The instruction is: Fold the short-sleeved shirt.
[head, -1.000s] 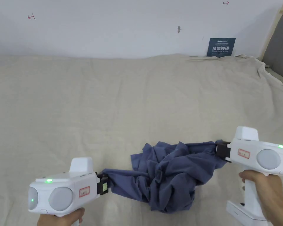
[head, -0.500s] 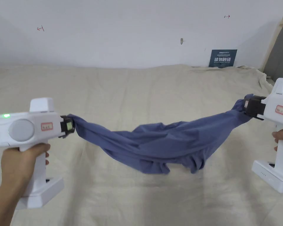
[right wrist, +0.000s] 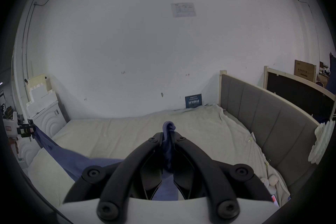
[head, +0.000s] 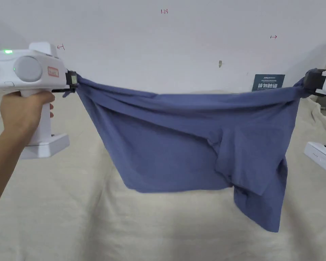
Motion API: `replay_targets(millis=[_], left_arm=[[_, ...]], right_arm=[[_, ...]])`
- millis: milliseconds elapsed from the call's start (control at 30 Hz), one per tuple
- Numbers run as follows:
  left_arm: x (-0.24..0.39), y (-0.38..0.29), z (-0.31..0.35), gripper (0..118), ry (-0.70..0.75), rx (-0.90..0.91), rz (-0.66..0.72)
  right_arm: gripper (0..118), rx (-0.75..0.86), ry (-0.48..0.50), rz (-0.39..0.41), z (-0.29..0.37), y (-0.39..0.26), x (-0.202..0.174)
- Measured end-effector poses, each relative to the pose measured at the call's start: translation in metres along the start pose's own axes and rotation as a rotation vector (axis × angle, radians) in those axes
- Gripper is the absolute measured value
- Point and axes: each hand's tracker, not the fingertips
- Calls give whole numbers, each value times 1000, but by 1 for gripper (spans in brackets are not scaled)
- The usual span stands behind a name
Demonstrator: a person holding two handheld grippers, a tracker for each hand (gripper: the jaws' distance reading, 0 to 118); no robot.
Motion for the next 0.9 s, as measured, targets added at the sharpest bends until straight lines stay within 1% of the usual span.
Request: replay_targets(millis=[100, 200, 333, 400, 433, 500, 733, 900], left_arm=[[-7, 17, -6, 2, 30, 36, -14], [-13, 28, -8, 1, 27, 53, -10], [-12, 28, -13, 1, 41, 65, -30], [-11, 22, -21, 1, 52, 52, -53], [-10, 17, -25, 1, 56, 43, -58], [-10, 5, -33, 1, 60, 28, -63], [-13, -68, -60, 1, 69, -86, -69], [-17, -126, -60, 1, 63, -172, -71]], right_arm=[[6, 18, 3, -12, -8, 11, 0], [6, 34, 9, -19, -18, 20, -2], [6, 32, 13, 1, -32, 19, -11], [6, 26, 1, 30, -27, 9, -22], [6, 23, -6, 55, -29, 3, -24], [6, 12, -11, 65, -37, -11, -23], [6, -108, -11, 40, -54, -81, -13], [6, -200, -7, 4, -45, -137, -3]])
